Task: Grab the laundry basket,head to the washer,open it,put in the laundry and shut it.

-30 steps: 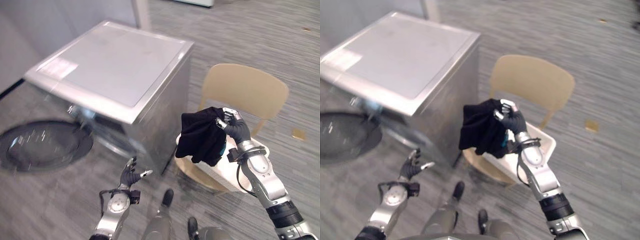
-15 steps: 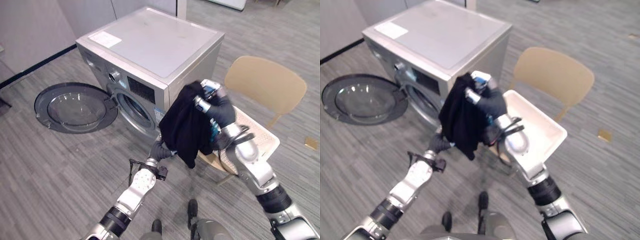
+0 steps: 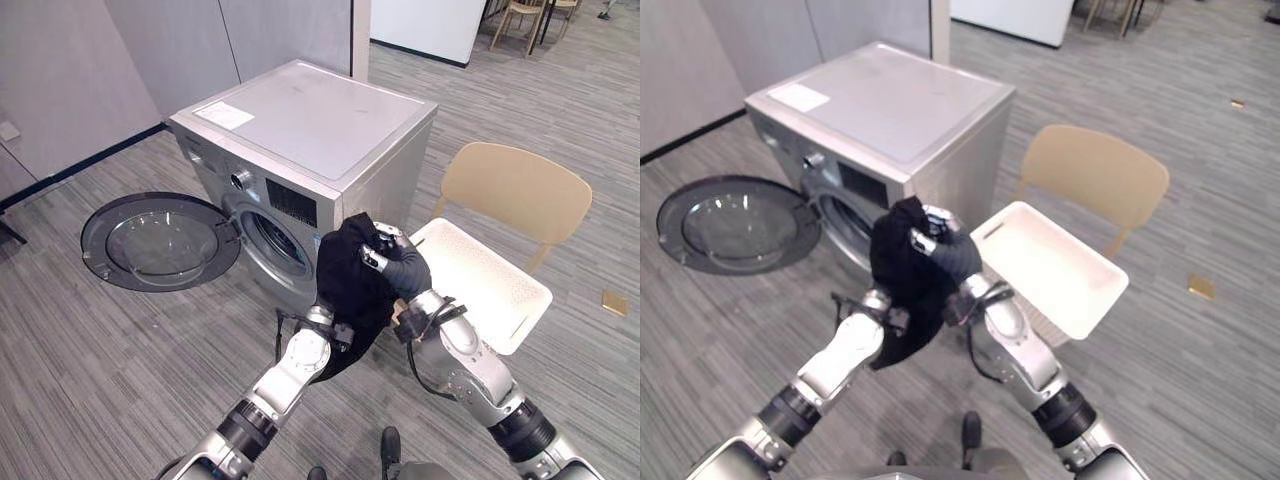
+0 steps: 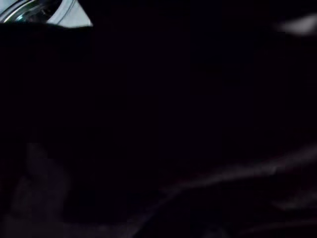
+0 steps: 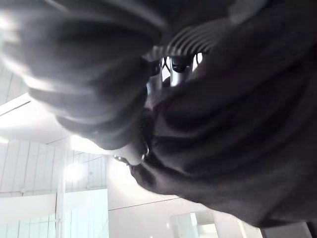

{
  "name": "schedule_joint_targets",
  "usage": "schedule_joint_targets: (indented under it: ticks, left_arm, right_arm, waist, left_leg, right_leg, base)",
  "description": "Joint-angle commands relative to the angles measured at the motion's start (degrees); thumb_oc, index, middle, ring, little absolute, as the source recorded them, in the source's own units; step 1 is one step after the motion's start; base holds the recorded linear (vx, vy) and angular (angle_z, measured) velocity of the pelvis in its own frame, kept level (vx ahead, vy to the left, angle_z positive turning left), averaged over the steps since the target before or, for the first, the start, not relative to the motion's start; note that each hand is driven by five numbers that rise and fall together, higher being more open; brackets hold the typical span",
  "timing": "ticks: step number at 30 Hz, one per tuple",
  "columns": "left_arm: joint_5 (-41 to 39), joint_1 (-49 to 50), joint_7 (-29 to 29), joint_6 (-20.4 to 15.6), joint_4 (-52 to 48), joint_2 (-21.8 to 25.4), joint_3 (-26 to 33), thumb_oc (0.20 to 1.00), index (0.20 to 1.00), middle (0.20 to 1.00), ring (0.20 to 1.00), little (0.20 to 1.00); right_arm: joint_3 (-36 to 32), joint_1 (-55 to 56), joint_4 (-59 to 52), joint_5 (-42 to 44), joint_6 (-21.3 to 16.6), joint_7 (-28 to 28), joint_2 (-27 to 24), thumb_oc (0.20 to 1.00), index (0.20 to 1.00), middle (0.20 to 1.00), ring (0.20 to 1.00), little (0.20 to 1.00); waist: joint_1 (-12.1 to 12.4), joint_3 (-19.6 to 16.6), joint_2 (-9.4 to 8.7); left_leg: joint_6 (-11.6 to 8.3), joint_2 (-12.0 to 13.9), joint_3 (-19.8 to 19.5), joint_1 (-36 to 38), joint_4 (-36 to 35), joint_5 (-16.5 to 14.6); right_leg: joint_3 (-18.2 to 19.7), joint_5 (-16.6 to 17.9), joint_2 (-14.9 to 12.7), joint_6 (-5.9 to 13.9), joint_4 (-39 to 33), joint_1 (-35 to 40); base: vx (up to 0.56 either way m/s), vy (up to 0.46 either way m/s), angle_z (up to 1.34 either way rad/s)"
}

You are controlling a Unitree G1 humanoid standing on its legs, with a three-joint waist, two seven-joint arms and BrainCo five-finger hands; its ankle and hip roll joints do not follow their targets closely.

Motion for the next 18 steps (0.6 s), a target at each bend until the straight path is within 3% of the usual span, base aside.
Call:
schedule_joint_targets:
  ticks: [1,2,3,6,8,12,18]
  left_arm:
    - [-0.1,-0.9,0.7,-3.7,0.2,0.7,2.6,0.200,0.200,0.200,0.200,0.200]
    - [0.1,0.4,0.7,-3.7,0.3,1.3,3.9,0.200,0.200,0.200,0.200,0.200]
    - [0.3,4.8,0.0,-3.2,1.0,2.4,7.5,0.200,0.200,0.200,0.200,0.200]
    - [1.7,7.4,-1.0,-2.7,1.9,3.5,9.7,0.200,0.200,0.200,0.200,0.200]
    - [3.0,12.4,-4.1,-2.3,4.7,5.7,13.8,0.200,0.200,0.200,0.200,0.200]
    - [4.1,18.6,-8.2,-1.6,10.7,8.3,18.1,0.200,0.200,0.200,0.200,0.200]
    - [3.9,23.0,-10.6,0.2,19.3,7.9,22.8,0.200,0.200,0.200,0.200,0.200]
  right_arm:
    - [-2.0,0.3,-1.5,-0.1,-1.6,0.7,0.9,1.000,1.000,1.000,1.000,1.000]
    - [-2.9,1.0,-1.2,-2.6,-1.4,0.5,-0.2,1.000,1.000,1.000,1.000,1.000]
    - [-6.9,4.0,-1.0,-11.9,-0.8,-0.8,-3.2,1.000,1.000,1.000,1.000,1.000]
    - [-9.5,6.1,-0.5,-19.7,-0.3,-2.2,-5.8,1.000,1.000,1.000,1.000,1.000]
    - [-14.3,11.9,0.8,-29.3,0.7,-2.1,-11.0,1.000,1.000,1.000,1.000,1.000]
    - [-17.5,18.4,10.2,-34.3,2.7,0.2,-14.6,1.000,1.000,1.000,1.000,1.000]
    - [-18.7,21.2,25.8,-37.5,4.1,1.6,-14.2,1.000,1.000,1.000,1.000,1.000]
  waist:
    - [0.4,-3.5,-1.83]
    - [0.4,-3.6,-1.77]
    - [0.5,-3.8,-1.56]
    - [0.4,-3.9,-1.43]
    - [0.3,-3.9,-1.16]
    - [0.0,-3.3,-0.71]
    - [0.1,-2.0,-0.26]
  left_leg:
    - [-1.11,-1.2,-0.9,-5.5,-1.0,-0.3]
    - [-1.10,-1.1,-0.7,-5.4,-1.0,-0.3]
    - [-0.95,-1.1,-0.5,-5.0,-1.0,-0.4]
    - [-0.88,-1.1,-0.3,-4.8,-1.0,-0.4]
    - [-0.89,-1.0,-0.2,-4.7,-1.0,-0.2]
    - [-0.97,-0.7,-0.1,-4.3,-1.0,0.2]
    - [-0.82,-0.4,0.1,-3.9,-1.0,0.7]
  right_leg:
    - [0.1,-11.2,-1.7,4.88,2.0,6.4]
    - [0.0,-11.1,-1.8,4.96,1.7,6.5]
    - [0.1,-10.9,-1.9,5.11,1.3,7.1]
    - [0.1,-10.9,-1.9,5.16,1.1,7.4]
    - [0.1,-11.0,-1.8,5.16,1.1,7.6]
    - [0.1,-11.1,-1.7,5.12,1.4,7.5]
    - [0.2,-11.9,-1.5,4.75,2.4,7.6]
  base:
    - [-0.01,0.016,-0.10]
    - [-0.01,0.021,-0.07]
    - [-0.01,0.013,-0.08]
    - [-0.01,-0.005,-0.09]
    - [-0.01,-0.031,-0.01]
    - [-0.01,-0.032,-0.05]
    - [-0.01,-0.033,-0.02]
